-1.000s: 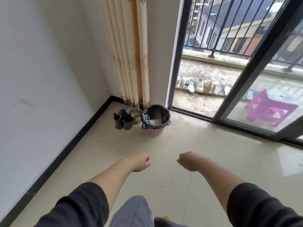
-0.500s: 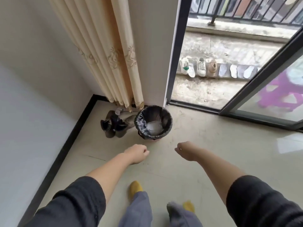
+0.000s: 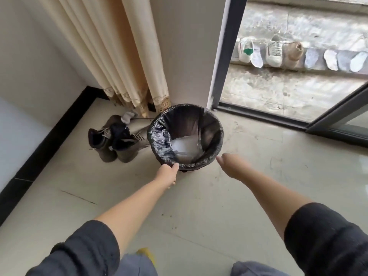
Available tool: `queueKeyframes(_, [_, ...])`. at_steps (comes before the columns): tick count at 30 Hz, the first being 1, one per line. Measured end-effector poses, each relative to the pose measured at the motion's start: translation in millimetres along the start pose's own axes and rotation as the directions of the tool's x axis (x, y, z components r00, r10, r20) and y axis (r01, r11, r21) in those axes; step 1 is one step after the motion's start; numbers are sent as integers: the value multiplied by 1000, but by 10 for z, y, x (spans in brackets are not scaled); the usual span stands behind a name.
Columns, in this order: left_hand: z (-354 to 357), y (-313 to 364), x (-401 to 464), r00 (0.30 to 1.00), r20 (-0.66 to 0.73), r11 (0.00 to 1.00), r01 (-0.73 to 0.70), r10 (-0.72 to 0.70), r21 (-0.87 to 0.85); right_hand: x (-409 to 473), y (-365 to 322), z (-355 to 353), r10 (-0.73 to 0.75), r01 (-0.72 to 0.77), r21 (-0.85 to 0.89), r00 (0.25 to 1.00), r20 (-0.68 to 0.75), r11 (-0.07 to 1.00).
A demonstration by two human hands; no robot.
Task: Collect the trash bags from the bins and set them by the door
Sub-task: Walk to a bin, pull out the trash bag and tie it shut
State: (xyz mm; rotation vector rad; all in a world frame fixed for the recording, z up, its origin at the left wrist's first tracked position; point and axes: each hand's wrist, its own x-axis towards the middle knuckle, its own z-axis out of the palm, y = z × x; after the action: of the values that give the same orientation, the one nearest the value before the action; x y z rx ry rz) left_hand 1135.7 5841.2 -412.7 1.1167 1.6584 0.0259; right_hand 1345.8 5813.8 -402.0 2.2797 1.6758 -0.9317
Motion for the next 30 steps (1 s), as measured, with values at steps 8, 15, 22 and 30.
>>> queueKeyframes(8, [263,-293,1139,991,113,651,129,-67,-748,1006,95,759,132,-209,903,976,172,375])
queueKeyframes(15, [198,-283,1119,994,70,534,104,-83,-839,879,76,751,20,-235,966,971,239,-110])
queueKeyframes(22, [-44,-385,1216,996,83,319,84,-16,-944,757,107,820,-27,-279,916,958,284,-287])
queueKeyframes(30, [-40,-402,1150,977,180,570,214,-117,-794,698,444,848,-85,-391,841,918,389,-375])
